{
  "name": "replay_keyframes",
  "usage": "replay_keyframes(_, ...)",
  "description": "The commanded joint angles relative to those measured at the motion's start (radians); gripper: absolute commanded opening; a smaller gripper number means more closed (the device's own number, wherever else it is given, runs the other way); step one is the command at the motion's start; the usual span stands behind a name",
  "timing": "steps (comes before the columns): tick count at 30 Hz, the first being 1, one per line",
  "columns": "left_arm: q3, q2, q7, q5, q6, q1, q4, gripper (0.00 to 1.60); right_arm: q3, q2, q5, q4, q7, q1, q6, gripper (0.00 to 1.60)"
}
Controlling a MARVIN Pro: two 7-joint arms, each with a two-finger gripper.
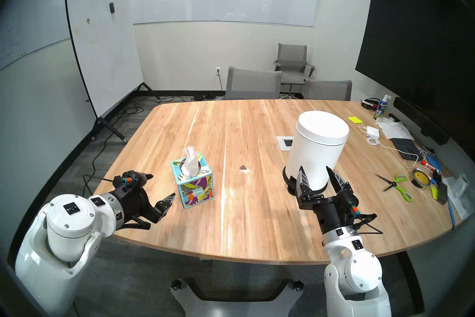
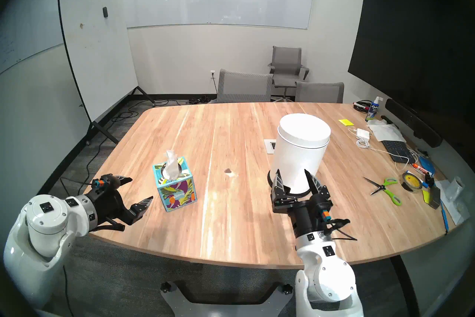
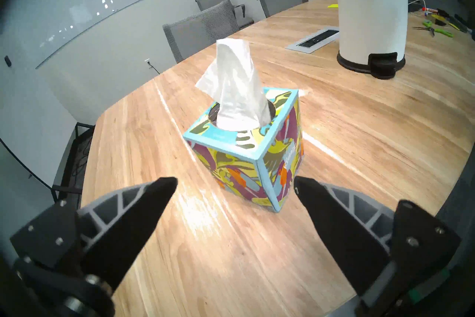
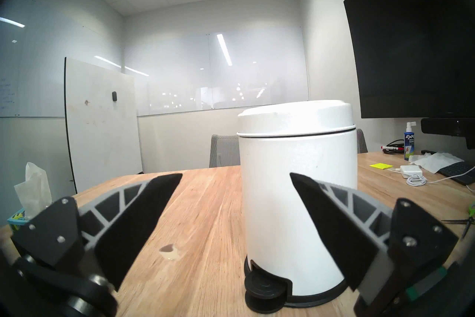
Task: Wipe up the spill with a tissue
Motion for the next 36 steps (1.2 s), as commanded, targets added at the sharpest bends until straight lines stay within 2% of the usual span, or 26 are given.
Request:
replay_keyframes(1, 0.004, 0.027, -0.013, 0.013, -0.055, -0.015, -0.015, 1.6, 0.001, 0.002, 0.0, -0.022, 0.002, 0.002, -0.004, 1.6)
replay_keyframes(14, 0.001, 0.014, -0.032, 0.029, -0.068, -0.016, -0.012, 1.6, 0.001, 0.002, 0.0, -0.022, 0.002, 0.002, -0.003, 1.6)
replay_keyframes(15, 0.018, 0.018, -0.024, 0.039, -0.069, -0.042, 0.002, 1.6, 0.001, 0.002, 0.0, -0.022, 0.002, 0.002, -0.003, 1.6)
replay_keyframes(16, 0.049, 0.031, -0.023, 0.037, -0.048, -0.099, 0.033, 1.6, 0.001, 0.002, 0.0, -0.022, 0.002, 0.002, -0.004, 1.6)
replay_keyframes(17, 0.049, 0.031, -0.023, 0.037, -0.048, -0.099, 0.033, 1.6, 0.001, 0.002, 0.0, -0.022, 0.002, 0.002, -0.004, 1.6)
replay_keyframes(18, 0.074, 0.069, 0.006, 0.039, -0.081, -0.119, 0.068, 1.6, 0.001, 0.002, 0.0, -0.021, 0.002, 0.003, -0.004, 1.6)
replay_keyframes(20, 0.107, 0.079, 0.011, 0.059, -0.076, -0.145, 0.1, 1.6, 0.001, 0.002, 0.0, -0.02, 0.002, 0.003, -0.004, 1.6)
replay_keyframes(21, 0.118, 0.087, 0.028, 0.056, -0.089, -0.131, 0.111, 1.6, 0.001, 0.002, 0.0, -0.02, 0.002, 0.003, -0.004, 1.6)
replay_keyframes(25, 0.202, 0.054, 0.018, 0.075, -0.034, -0.179, 0.169, 1.6, 0.001, 0.002, 0.0, -0.021, 0.002, 0.002, -0.004, 1.6)
replay_keyframes(29, 0.225, 0.016, 0.04, 0.07, 0.002, -0.15, 0.143, 1.6, 0.001, 0.002, 0.0, -0.022, 0.002, 0.002, -0.004, 1.6)
replay_keyframes(36, 0.273, -0.038, 0.087, 0.075, 0.089, -0.156, 0.113, 1.6, 0.001, 0.002, 0.0, -0.021, 0.002, 0.002, -0.004, 1.6)
